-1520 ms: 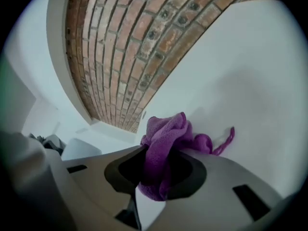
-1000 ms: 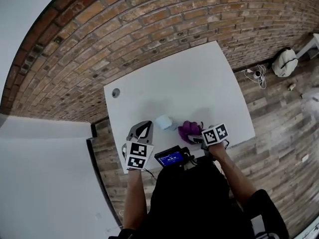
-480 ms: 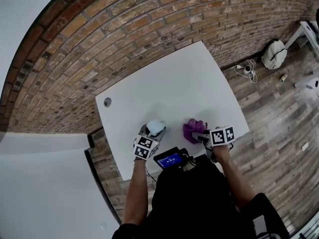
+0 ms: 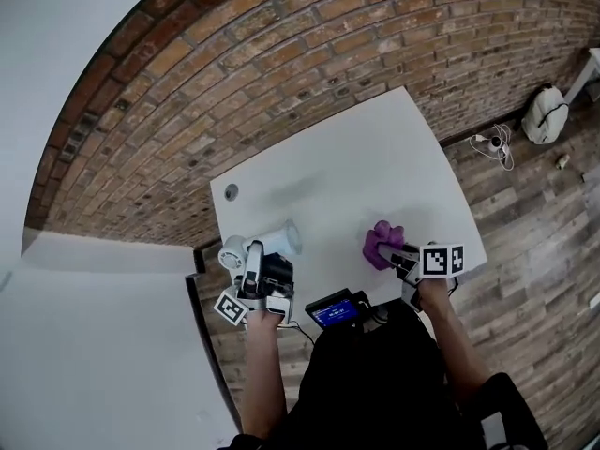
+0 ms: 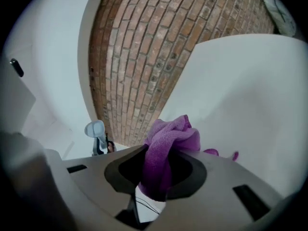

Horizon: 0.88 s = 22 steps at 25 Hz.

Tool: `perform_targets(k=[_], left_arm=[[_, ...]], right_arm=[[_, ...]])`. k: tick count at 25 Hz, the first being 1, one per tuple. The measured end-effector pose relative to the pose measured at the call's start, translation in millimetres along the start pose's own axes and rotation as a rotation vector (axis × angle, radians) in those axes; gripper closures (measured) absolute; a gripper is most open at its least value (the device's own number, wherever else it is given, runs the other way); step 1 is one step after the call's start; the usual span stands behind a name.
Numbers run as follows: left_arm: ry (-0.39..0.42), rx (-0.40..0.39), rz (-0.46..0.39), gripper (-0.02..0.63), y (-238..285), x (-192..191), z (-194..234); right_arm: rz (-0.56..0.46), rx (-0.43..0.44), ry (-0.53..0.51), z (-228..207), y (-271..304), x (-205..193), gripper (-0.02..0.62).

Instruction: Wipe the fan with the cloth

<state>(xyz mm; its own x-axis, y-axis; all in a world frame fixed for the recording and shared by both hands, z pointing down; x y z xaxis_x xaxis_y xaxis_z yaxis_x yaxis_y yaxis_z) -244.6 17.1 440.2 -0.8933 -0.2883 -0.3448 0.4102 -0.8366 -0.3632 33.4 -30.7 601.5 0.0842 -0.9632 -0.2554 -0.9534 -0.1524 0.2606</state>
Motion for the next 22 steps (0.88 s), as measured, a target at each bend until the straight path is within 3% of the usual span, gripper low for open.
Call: perform_targets(k=[2,6,8,10,12,15,19,20,22], left_arm=[[-0.039,-0.098,-0.099,0.445,-1,8,-30],[-0.081,-0.162,-0.161,0.445,-6,1,-67],[-0.115,-0.184,-0.163,0.445,-9,-9,-79],[-0.167,-0.227,-0.17,0.445,-13,-18,-89],[-0.217,-0.267,-0.176,0.446,-22,-25,-98],[-0.23,-0.279,-0.153,0.446,-43,-31,-109],[-0.29,-0.359,-0.218,0.451,-88,-37,-118],[-0.295,-0.365,-0.227,0.451,-102,-37,-122],[-0.292,-0.367,-0.215,0.451,-130,-37,-132]], right_arm=[[-0.036,0.148,-0.08,55,10,20,0.502],[-0.121,0.594,-0.357,225,9,44,0.502],[-0.093,0.696,-0.548,291,7,30,0.502],[-0.054,0.665,-0.713,319,15,8,0.502],[-0.064,0.598,-0.78,321,19,-5,0.502],[-0.082,0.487,-0.778,306,23,-14,0.502],[-0.017,0.181,-0.788,265,28,-38,0.502],[-0.014,0.143,-0.759,259,26,-48,0.502],[-0.045,0.175,-0.696,272,19,-72,0.502]])
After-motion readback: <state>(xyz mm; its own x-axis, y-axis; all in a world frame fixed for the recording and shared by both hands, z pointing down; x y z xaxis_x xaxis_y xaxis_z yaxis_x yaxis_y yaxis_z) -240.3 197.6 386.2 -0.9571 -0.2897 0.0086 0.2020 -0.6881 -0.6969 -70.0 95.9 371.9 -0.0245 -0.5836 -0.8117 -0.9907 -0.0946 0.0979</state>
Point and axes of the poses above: the fingertips, and each gripper's own axes: y forward along the fingers, z to its left, x out of its top, the point moved 4 cm from there along -y, backward along the fingers, and after that the axes turned 6 degrees about z, right-handed, at the moved point
